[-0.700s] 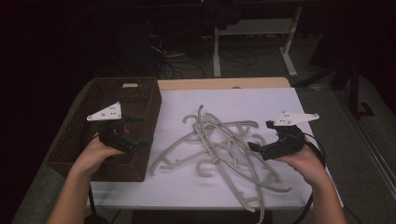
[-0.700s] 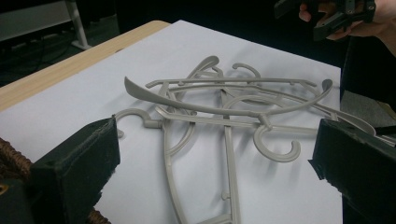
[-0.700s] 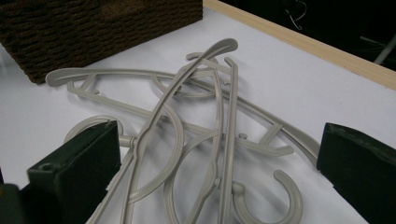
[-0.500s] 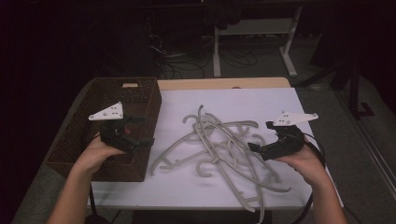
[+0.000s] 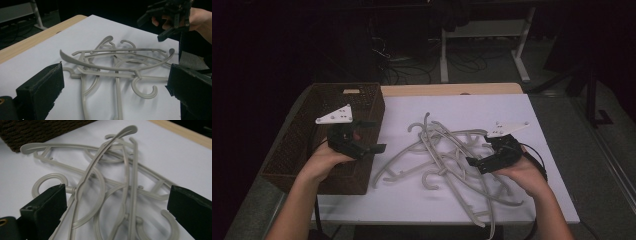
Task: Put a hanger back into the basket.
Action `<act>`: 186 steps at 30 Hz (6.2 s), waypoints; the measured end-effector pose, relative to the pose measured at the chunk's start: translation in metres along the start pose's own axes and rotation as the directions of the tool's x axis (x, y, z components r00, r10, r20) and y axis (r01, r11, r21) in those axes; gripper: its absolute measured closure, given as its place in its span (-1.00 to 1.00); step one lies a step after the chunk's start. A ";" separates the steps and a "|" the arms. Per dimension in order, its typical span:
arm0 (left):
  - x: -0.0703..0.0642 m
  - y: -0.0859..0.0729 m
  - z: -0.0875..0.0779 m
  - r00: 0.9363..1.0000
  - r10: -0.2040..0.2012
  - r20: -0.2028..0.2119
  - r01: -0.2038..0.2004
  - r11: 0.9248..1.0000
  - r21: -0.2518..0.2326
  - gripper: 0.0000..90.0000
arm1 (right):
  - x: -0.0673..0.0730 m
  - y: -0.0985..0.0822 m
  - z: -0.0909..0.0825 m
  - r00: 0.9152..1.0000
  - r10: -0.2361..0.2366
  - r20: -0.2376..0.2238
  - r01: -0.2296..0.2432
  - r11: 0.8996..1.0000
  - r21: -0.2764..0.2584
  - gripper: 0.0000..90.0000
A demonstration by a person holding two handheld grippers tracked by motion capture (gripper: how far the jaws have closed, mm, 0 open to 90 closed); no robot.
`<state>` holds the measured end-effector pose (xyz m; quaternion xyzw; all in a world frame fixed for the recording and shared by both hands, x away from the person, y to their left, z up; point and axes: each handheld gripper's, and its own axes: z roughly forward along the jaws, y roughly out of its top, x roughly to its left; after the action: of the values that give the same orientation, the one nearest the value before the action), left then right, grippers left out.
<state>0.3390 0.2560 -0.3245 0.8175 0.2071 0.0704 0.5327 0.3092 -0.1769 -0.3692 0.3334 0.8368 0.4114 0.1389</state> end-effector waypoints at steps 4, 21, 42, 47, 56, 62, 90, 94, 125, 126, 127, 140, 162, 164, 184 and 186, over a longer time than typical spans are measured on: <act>-0.004 0.007 0.010 1.000 0.008 0.012 -0.008 1.000 0.002 -0.99 | 0.003 0.001 0.009 1.000 -0.007 -0.026 0.007 1.000 0.030 -0.83; -0.017 0.021 0.038 0.998 0.030 0.061 -0.029 0.999 -0.018 -0.99 | 0.025 -0.024 0.041 0.992 0.029 -0.125 -0.005 0.983 0.184 -0.17; -0.022 0.017 0.049 0.995 0.037 0.096 -0.036 0.999 -0.009 -0.99 | 0.031 -0.050 0.049 0.989 0.011 -0.146 0.031 0.958 0.285 0.54; -0.024 0.017 0.050 0.994 0.040 0.099 -0.040 0.999 -0.002 -0.99 | 0.030 -0.050 0.047 0.990 0.009 -0.144 0.032 0.959 0.282 0.76; -0.024 0.017 0.050 0.994 0.040 0.100 -0.040 0.999 -0.002 -0.99 | 0.032 -0.048 0.043 0.992 -0.050 -0.112 0.080 0.957 0.280 0.79; -0.024 0.016 0.050 0.994 0.040 0.100 -0.040 0.999 -0.002 -0.99 | 0.034 -0.046 0.040 0.991 -0.097 -0.092 0.118 0.956 0.268 0.79; -0.021 0.014 0.051 0.995 0.034 0.098 -0.035 0.999 0.008 -0.99 | 0.055 -0.028 0.064 0.894 -0.298 -0.336 0.385 0.894 0.232 0.78; -0.022 0.014 0.052 0.994 0.036 0.099 -0.037 0.999 0.012 -0.99 | 0.050 -0.028 0.060 0.913 -0.257 -0.317 0.336 0.915 0.224 0.43; -0.022 0.014 0.051 0.994 0.035 0.099 -0.036 0.999 0.009 -0.99 | -0.012 -0.072 -0.011 0.991 0.134 0.004 -0.131 0.956 0.263 0.40; -0.022 0.014 0.051 0.994 0.035 0.099 -0.036 0.999 0.009 -0.99 | -0.012 -0.072 -0.011 0.991 0.134 0.004 -0.131 0.956 0.263 0.40; -0.022 0.014 0.052 0.994 0.036 0.099 -0.037 0.999 0.010 -0.99 | -0.012 -0.072 -0.010 0.991 0.131 0.007 -0.128 0.955 0.268 0.42; -0.021 0.014 0.052 0.995 0.035 0.098 -0.036 0.999 0.014 -0.99 | -0.015 -0.063 -0.007 0.995 0.078 0.062 -0.093 0.948 0.304 0.71; -0.023 0.012 0.057 0.993 0.034 0.109 -0.037 0.999 0.023 -0.99 | -0.110 0.011 0.047 0.999 -0.031 0.008 0.026 0.943 0.333 0.76; -0.023 0.012 0.057 0.993 0.033 0.110 -0.036 0.999 0.024 -0.99 | -0.116 0.012 0.058 0.999 -0.035 0.000 0.033 0.937 0.347 0.75; -0.023 0.012 0.056 0.994 0.034 0.106 -0.037 0.999 0.025 -0.99 | -0.088 0.025 0.046 0.997 0.065 -0.043 -0.056 0.979 0.194 0.29; -0.022 0.011 0.056 0.994 0.029 0.103 -0.032 0.999 0.024 -0.99 | -0.067 0.031 0.052 0.995 0.034 -0.089 -0.017 0.983 0.183 0.31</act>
<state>0.3406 0.1958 -0.3354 0.8300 0.1676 0.0336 0.5310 0.3990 -0.1774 -0.3801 0.3363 0.8721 0.3496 0.0641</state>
